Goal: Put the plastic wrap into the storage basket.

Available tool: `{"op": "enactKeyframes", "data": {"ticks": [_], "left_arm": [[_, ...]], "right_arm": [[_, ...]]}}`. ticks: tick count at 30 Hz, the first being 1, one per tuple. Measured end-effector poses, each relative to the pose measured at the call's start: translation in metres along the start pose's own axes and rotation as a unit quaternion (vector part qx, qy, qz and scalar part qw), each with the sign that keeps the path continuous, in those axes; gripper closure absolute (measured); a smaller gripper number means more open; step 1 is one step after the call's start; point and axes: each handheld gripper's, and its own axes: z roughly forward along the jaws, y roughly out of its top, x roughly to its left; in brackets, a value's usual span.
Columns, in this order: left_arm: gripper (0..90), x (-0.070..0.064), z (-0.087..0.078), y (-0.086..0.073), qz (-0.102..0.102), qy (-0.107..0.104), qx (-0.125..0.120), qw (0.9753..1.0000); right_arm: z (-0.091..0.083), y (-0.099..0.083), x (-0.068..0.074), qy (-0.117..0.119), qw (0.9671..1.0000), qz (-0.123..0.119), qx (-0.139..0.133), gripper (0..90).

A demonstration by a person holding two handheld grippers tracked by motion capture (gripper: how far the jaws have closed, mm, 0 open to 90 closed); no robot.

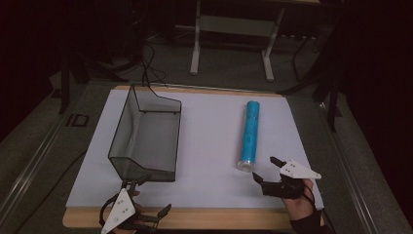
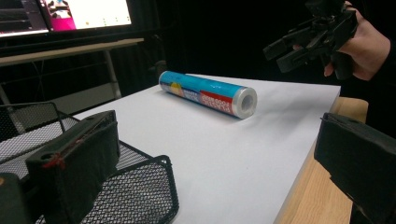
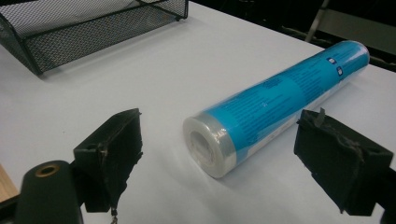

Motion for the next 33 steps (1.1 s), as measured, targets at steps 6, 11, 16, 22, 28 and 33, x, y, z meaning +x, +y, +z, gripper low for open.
{"op": "enactKeyframes", "data": {"ticks": [6,11,16,22,28,33], "left_arm": [[0.8,0.000,0.000,0.000,0.002,0.001,0.005,1.0000],[0.8,0.000,0.000,0.000,0.001,0.002,0.006,1.0000],[0.8,0.000,0.000,0.000,0.002,0.002,0.008,1.0000],[0.8,-0.001,-0.001,0.000,0.000,0.001,0.008,1.0000],[0.8,-0.002,-0.001,0.000,-0.002,0.000,0.009,1.0000],[0.8,-0.001,0.000,0.000,-0.003,-0.003,0.010,0.9999]], "right_arm": [[-0.004,0.004,-0.002,0.016,0.9999,0.004,0.000,16.0],[-0.003,0.006,0.000,0.026,0.9995,-0.009,0.015,14.2],[-0.001,0.010,0.010,0.037,0.9986,-0.025,0.027,12.5],[-0.003,0.022,0.015,0.056,0.9976,-0.034,0.020,12.4],[-0.008,0.040,0.020,0.059,0.9971,-0.049,-0.001,12.1],[-0.006,0.051,0.018,0.050,0.9971,-0.057,-0.003,12.1]]}}
